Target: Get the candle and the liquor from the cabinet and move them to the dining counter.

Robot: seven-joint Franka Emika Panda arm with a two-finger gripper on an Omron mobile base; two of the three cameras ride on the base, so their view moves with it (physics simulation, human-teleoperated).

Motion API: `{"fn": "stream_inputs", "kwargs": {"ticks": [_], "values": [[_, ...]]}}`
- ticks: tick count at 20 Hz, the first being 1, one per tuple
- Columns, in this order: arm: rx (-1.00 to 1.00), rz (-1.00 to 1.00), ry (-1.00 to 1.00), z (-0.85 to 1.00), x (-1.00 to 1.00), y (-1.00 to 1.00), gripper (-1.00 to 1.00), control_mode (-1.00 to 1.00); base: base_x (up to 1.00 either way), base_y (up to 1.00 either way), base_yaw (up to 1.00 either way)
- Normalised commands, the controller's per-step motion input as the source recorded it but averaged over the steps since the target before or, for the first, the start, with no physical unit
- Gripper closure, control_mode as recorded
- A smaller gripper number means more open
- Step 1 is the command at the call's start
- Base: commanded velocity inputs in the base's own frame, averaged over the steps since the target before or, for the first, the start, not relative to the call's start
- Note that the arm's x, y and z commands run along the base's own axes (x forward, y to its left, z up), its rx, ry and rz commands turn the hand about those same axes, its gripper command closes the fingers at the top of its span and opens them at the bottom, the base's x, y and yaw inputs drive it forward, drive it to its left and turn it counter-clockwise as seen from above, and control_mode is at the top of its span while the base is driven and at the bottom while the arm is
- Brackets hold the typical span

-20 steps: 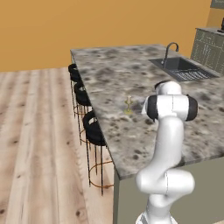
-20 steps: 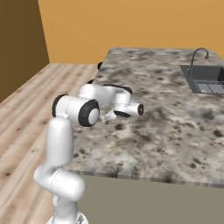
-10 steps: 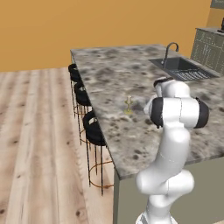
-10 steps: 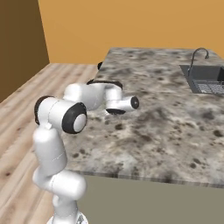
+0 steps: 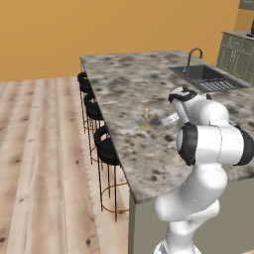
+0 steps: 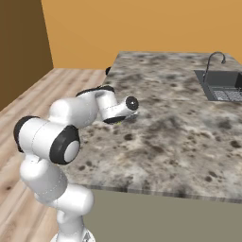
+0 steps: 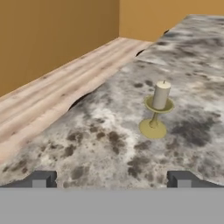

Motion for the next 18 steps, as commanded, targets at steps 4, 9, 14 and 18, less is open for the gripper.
{"fn": "stream_inputs", "kwargs": {"ticks": [4, 9, 14, 18], "values": [[-0.03, -0.21, 0.03, 0.28, -0.58, 0.09, -1.00, -1.00, 0.00, 0.00, 0.00], [0.00, -0.25, 0.01, 0.21, -0.65, 0.13, -1.00, -1.00, 0.00, 0.00, 0.00], [0.00, -0.14, 0.05, 0.34, -0.53, 0.08, -1.00, -1.00, 0.00, 0.00, 0.00], [0.00, -0.08, 0.09, 0.36, -0.52, 0.03, -1.00, -1.00, 0.00, 0.00, 0.00]]}}
